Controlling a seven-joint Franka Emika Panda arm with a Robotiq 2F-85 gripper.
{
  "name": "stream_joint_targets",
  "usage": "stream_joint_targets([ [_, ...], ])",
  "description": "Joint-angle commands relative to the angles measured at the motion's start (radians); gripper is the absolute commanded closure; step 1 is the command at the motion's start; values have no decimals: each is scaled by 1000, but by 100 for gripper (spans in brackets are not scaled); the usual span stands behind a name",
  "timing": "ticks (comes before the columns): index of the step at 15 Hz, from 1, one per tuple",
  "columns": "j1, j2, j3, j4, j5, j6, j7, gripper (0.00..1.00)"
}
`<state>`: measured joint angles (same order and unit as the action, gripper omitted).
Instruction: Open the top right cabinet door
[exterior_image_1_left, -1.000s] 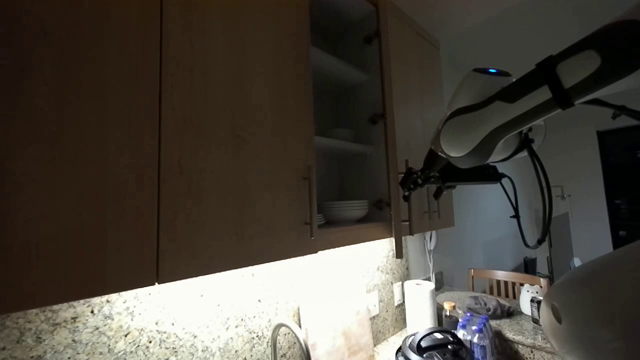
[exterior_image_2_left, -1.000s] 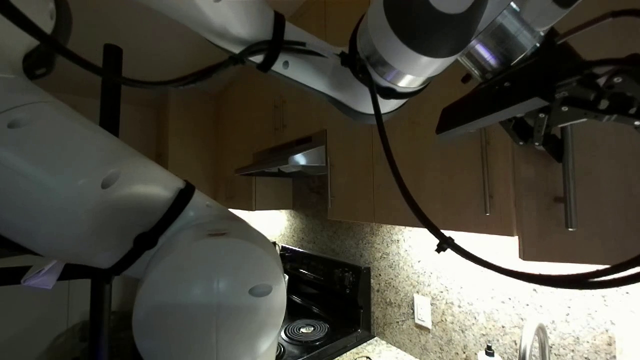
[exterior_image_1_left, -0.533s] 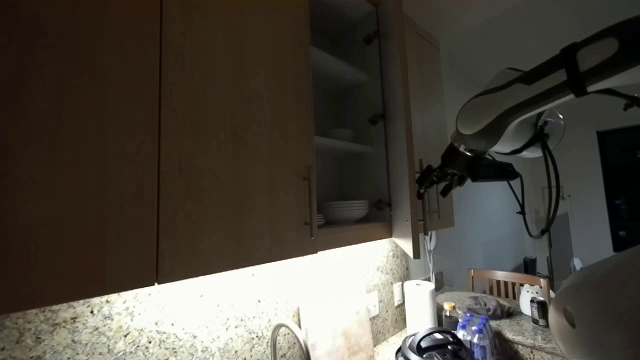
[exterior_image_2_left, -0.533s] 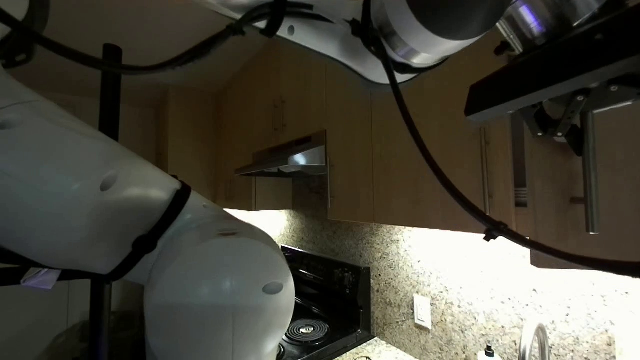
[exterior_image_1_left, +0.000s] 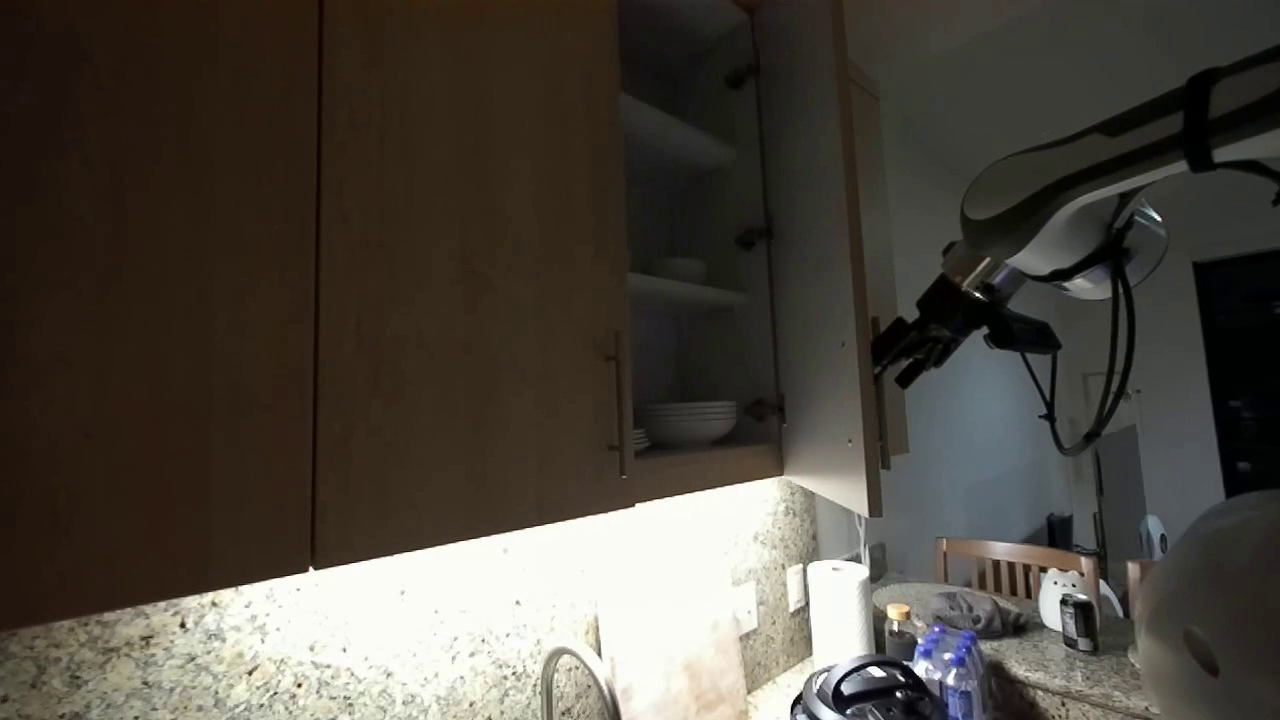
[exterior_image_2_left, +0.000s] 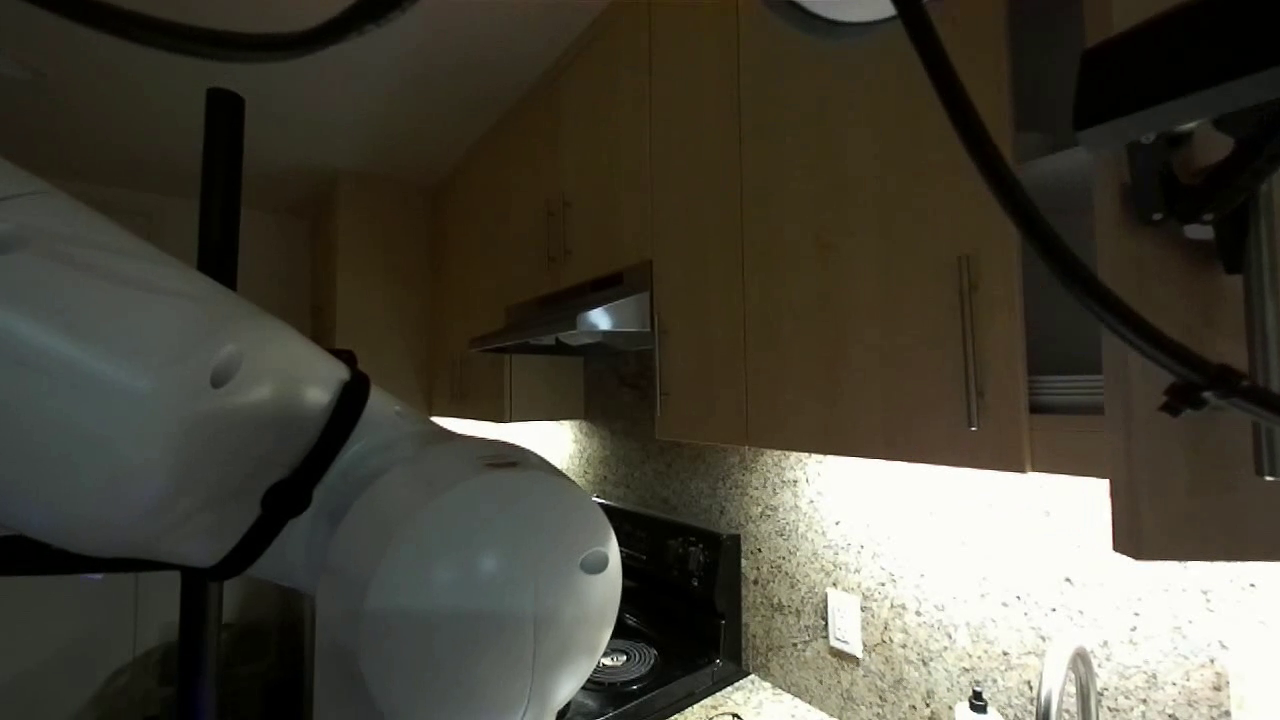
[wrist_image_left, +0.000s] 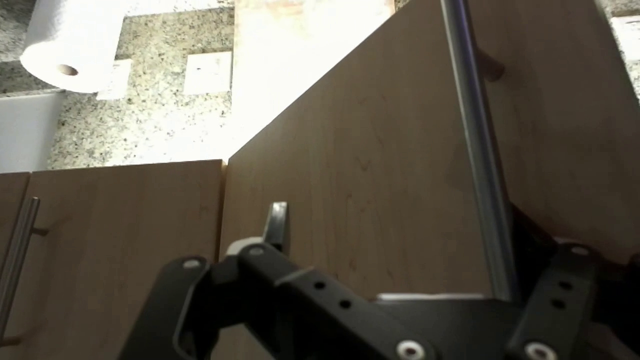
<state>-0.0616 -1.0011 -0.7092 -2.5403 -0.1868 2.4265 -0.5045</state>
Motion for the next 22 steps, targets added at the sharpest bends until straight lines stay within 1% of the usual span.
stream_joint_targets([
  [1,15,30,-27,90,31,-26,-46,0],
  [4,6,39,-33,111,27,-43,-34,0],
  [7,-16,59,-36,127,24,-34,3,0],
  [10,-22,75,-49,146,28,-39,17,0],
  [20,-19,103,-119,234,50,-103,33,0],
  [22,-20,92,-114,230,52,-104,30,0],
])
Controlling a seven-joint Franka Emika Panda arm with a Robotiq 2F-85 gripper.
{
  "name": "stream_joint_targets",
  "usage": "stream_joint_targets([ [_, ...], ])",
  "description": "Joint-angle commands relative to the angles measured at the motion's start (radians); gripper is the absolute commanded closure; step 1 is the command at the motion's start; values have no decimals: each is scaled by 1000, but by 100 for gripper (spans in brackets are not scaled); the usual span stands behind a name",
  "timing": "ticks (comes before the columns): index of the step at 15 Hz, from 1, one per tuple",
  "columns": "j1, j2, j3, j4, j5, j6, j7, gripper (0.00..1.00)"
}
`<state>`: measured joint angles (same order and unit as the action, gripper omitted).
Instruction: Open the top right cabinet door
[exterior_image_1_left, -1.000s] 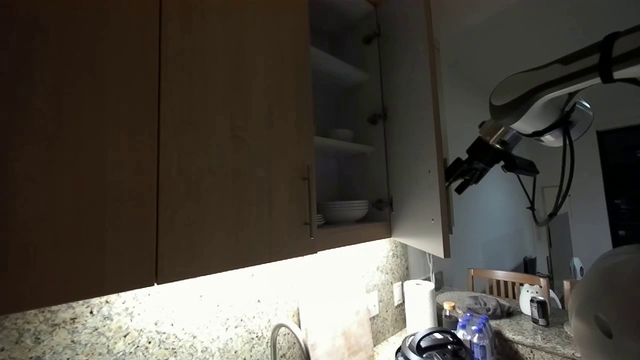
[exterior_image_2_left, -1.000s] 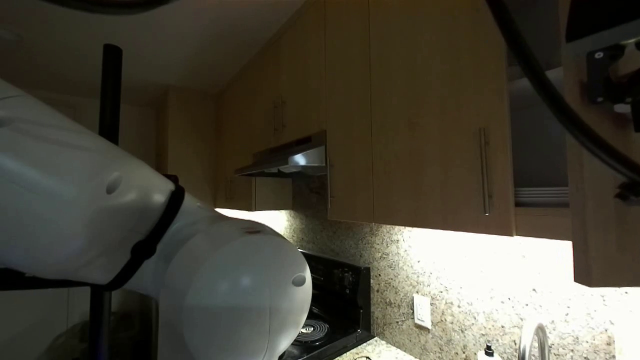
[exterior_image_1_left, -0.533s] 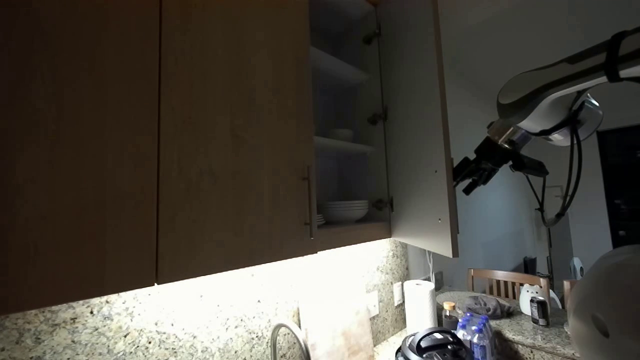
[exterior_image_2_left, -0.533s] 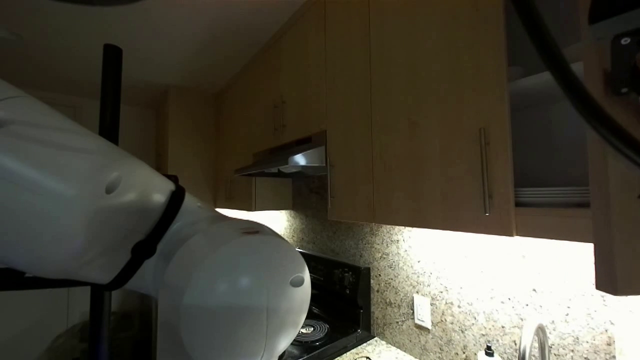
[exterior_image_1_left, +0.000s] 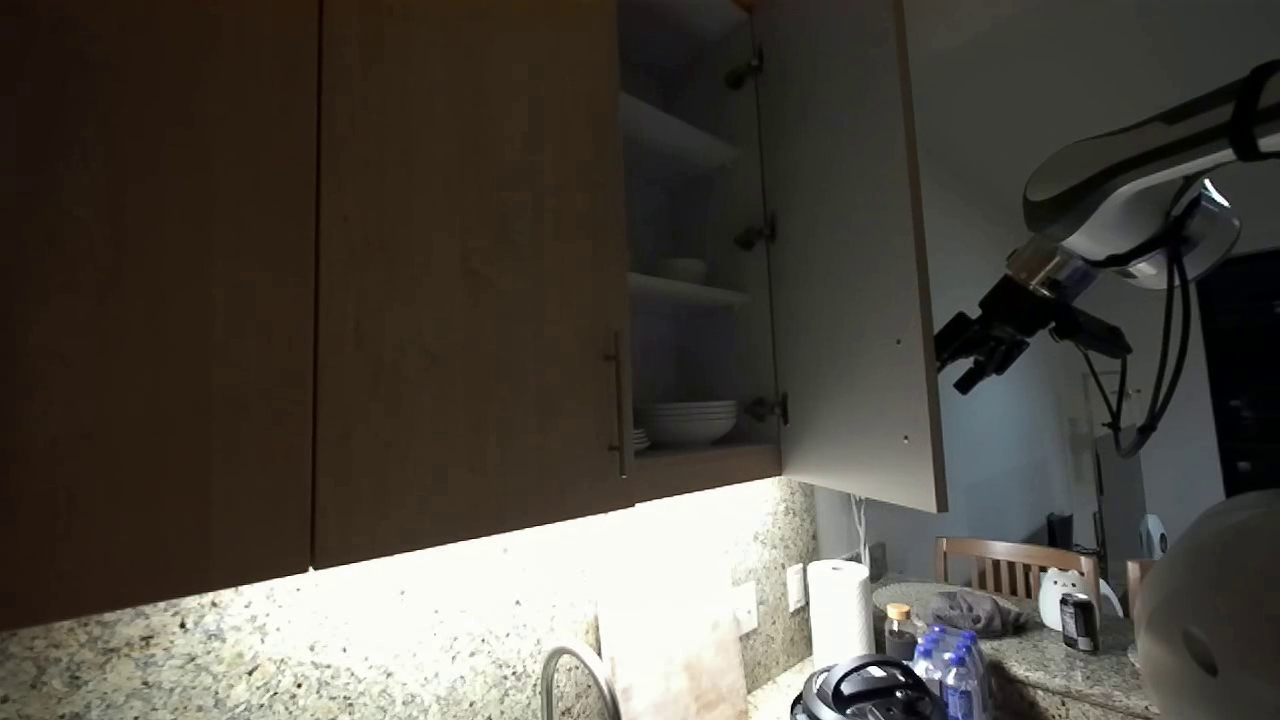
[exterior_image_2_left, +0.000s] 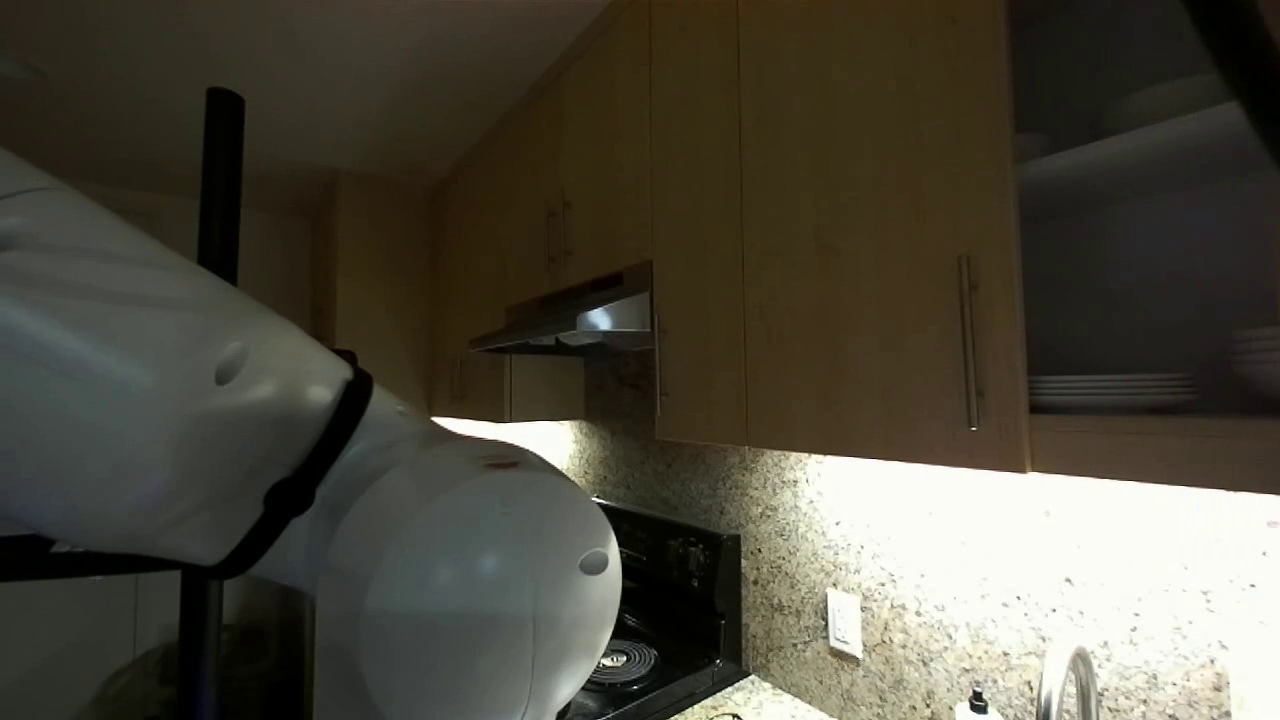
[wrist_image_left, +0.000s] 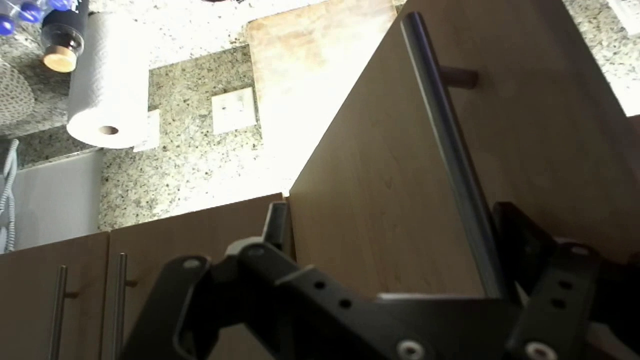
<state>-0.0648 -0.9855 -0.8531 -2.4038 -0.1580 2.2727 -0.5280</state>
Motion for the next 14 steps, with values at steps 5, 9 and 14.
stream_joint_targets([
  [5,-63,75,76,89,-6,25,59,0],
  [9,-109,89,110,100,-25,-32,58,0],
  [14,-149,122,139,137,-39,-103,62,0],
])
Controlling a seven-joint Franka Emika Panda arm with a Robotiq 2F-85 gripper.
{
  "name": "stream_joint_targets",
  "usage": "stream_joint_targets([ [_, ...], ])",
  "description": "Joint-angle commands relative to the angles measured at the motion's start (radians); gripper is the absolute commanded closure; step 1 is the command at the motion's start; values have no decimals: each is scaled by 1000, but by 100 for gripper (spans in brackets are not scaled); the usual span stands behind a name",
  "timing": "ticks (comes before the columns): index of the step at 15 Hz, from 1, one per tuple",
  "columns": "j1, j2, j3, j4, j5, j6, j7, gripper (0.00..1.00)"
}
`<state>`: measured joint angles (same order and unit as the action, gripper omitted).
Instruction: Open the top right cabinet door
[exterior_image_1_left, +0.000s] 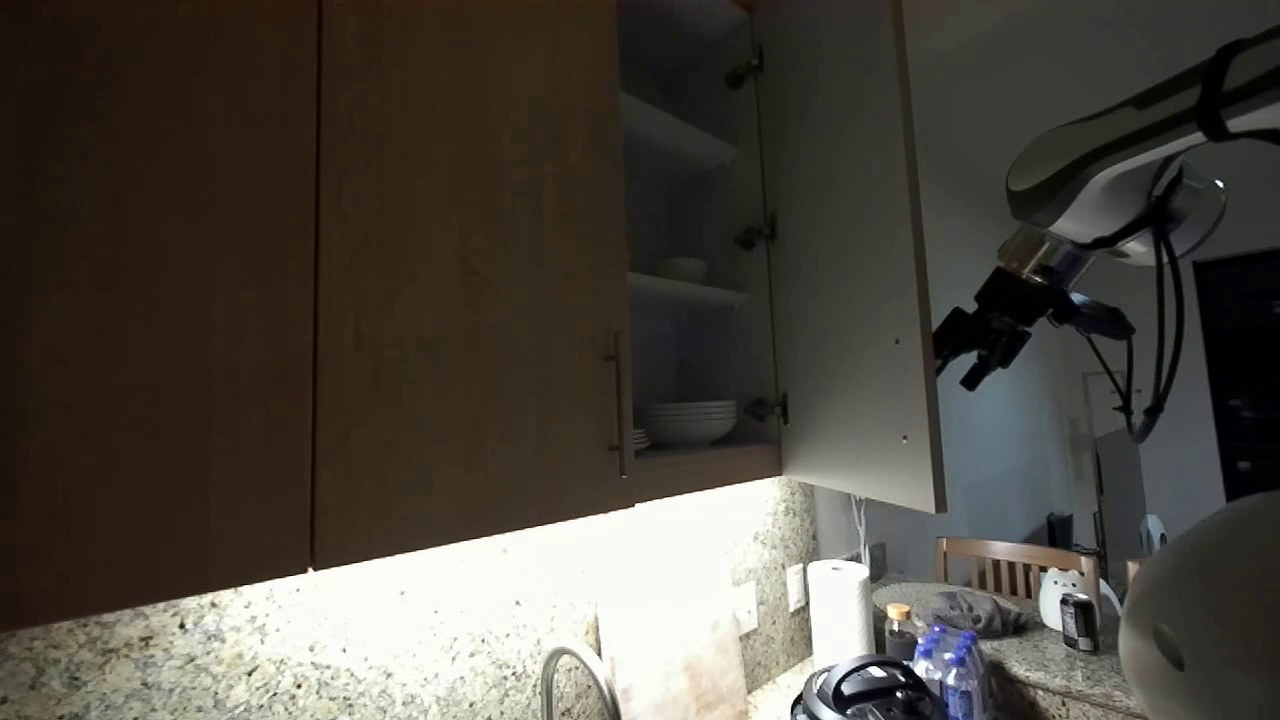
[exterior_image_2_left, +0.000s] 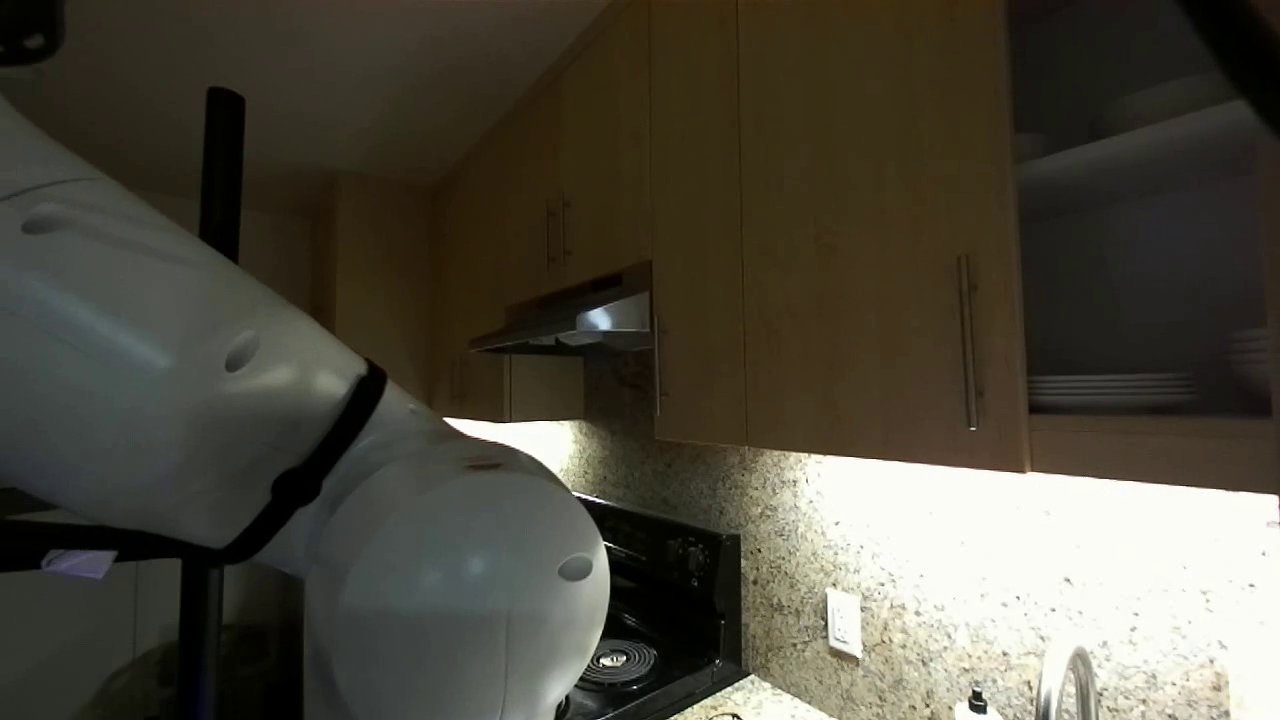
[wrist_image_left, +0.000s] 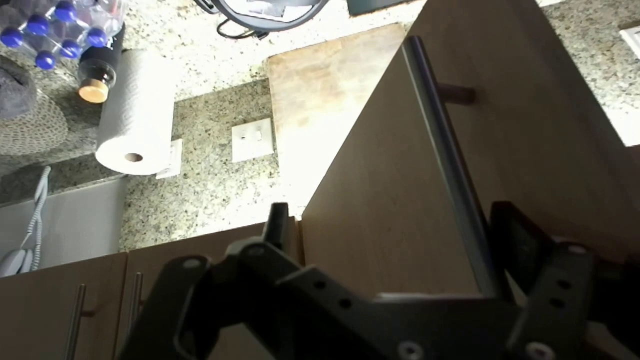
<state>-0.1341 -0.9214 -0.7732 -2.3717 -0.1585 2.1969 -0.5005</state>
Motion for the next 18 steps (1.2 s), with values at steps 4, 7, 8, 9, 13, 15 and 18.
stream_joint_targets([
  [4,-104,89,86,144,-54,-94,28,0],
  [7,-143,107,117,199,-108,-116,23,0],
  [8,-164,115,129,227,-136,-114,26,0],
  [9,-179,120,137,253,-159,-120,25,0],
  [13,-211,139,167,321,-227,-141,26,0],
  [15,-214,151,180,340,-244,-141,31,0],
  [18,-210,154,195,364,-240,-138,34,0],
])
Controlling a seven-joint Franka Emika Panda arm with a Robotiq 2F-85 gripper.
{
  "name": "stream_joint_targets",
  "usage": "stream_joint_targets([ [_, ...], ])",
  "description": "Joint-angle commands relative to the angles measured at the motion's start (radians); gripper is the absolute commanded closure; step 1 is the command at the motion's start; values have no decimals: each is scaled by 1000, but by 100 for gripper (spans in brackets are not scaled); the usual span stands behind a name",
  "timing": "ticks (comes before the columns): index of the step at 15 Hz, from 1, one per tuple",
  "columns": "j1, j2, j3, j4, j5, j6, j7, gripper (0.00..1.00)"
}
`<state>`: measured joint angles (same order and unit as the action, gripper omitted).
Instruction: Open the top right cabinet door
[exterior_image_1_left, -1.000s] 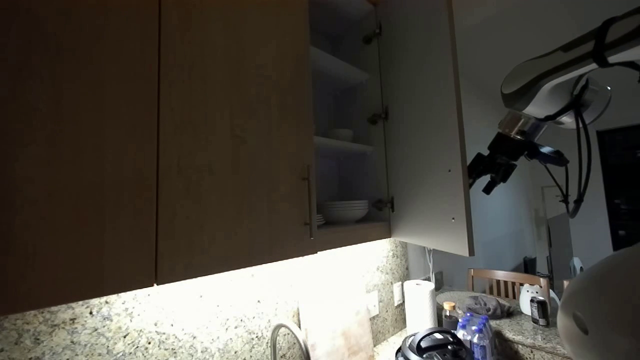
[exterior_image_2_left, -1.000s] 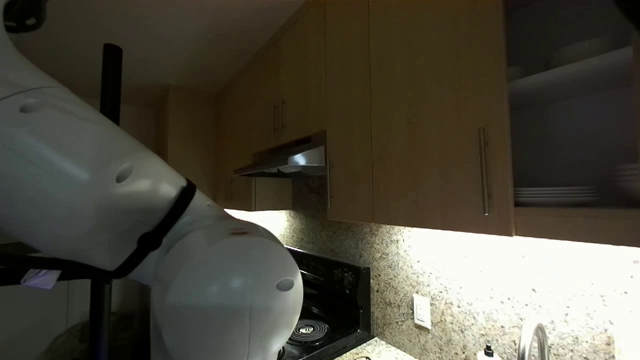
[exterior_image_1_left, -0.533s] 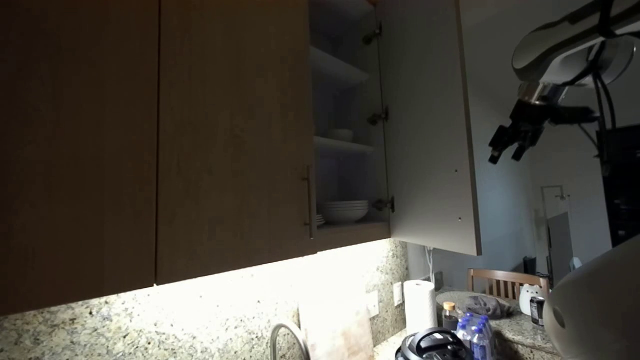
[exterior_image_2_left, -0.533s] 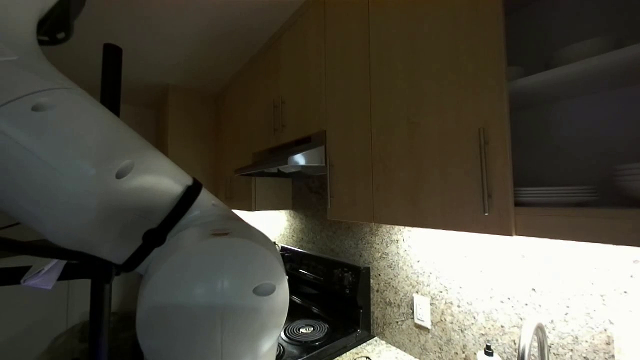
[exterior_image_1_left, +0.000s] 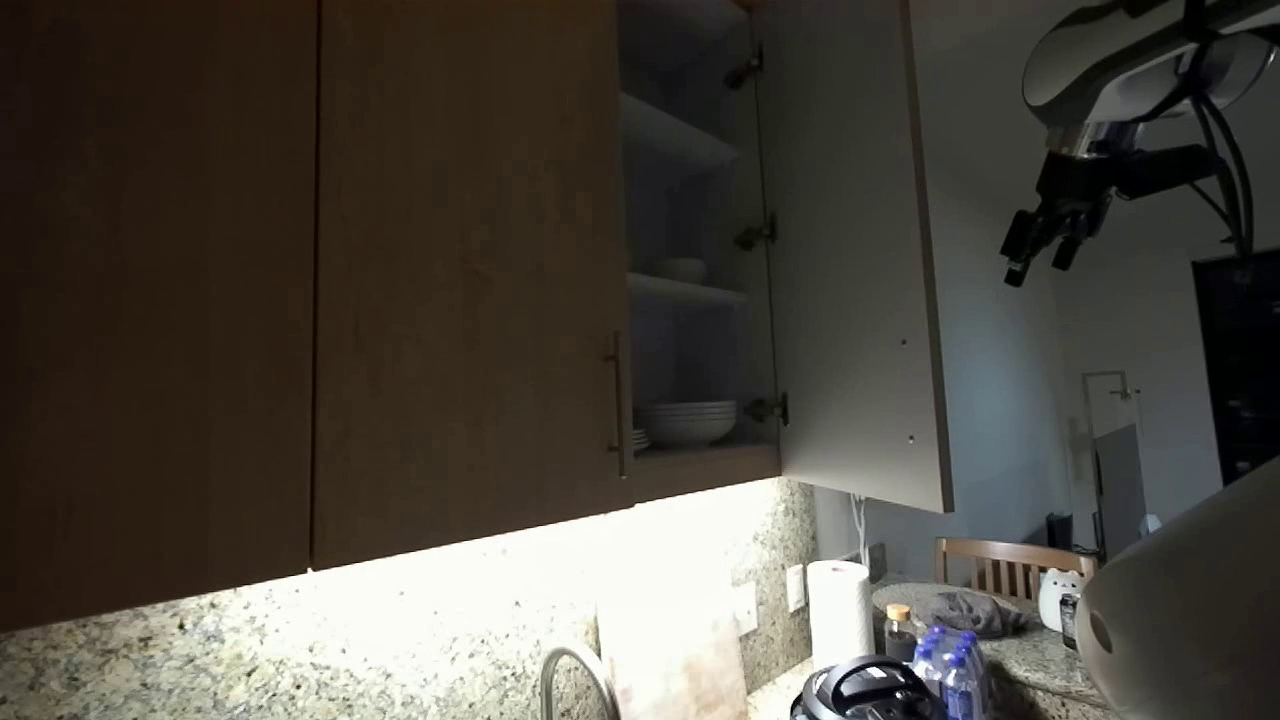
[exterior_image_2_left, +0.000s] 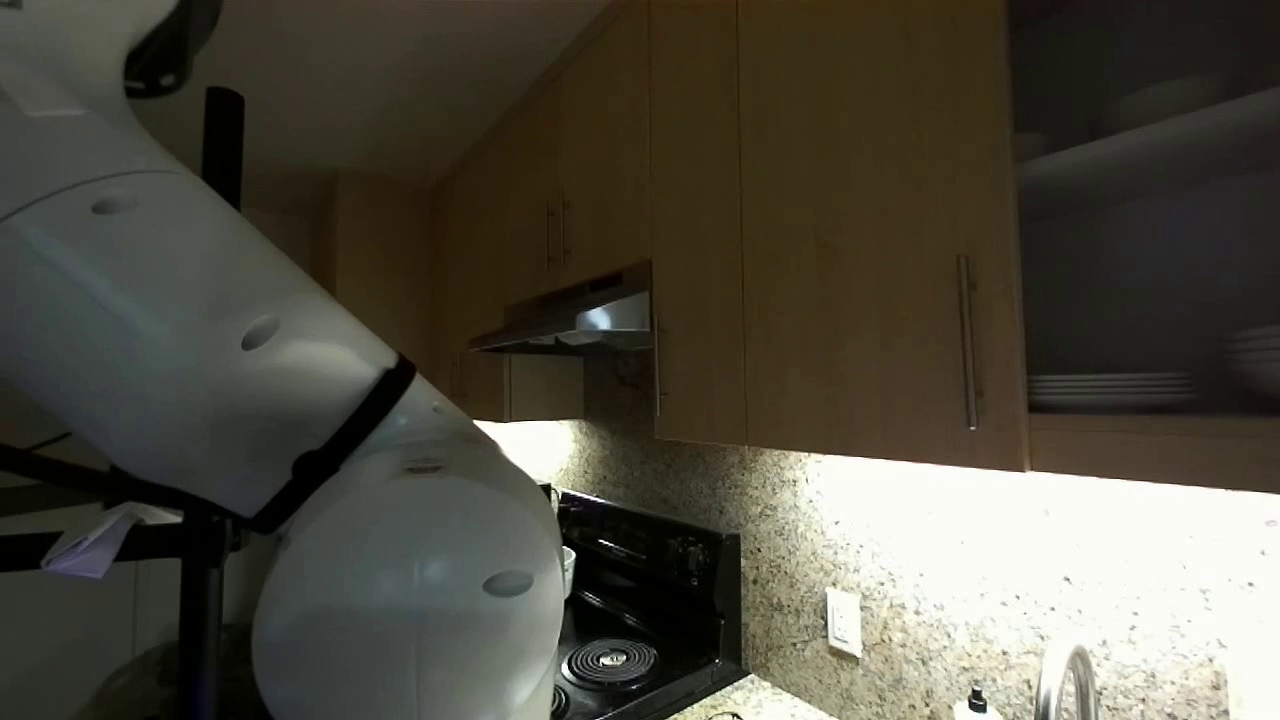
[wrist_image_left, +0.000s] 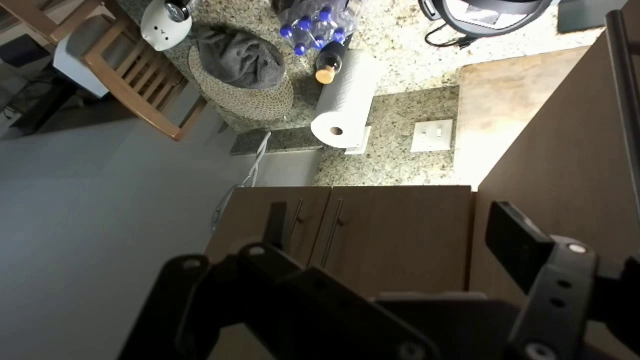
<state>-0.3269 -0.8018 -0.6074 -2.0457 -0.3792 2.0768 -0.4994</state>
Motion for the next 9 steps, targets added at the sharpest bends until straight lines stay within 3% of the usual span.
stream_joint_targets([
  [1,-23,34,38,45,-23,-21,34,0],
  [5,-44,16,78,70,-43,-50,21,0],
  [9,-70,-26,161,52,-140,-196,-27,0],
])
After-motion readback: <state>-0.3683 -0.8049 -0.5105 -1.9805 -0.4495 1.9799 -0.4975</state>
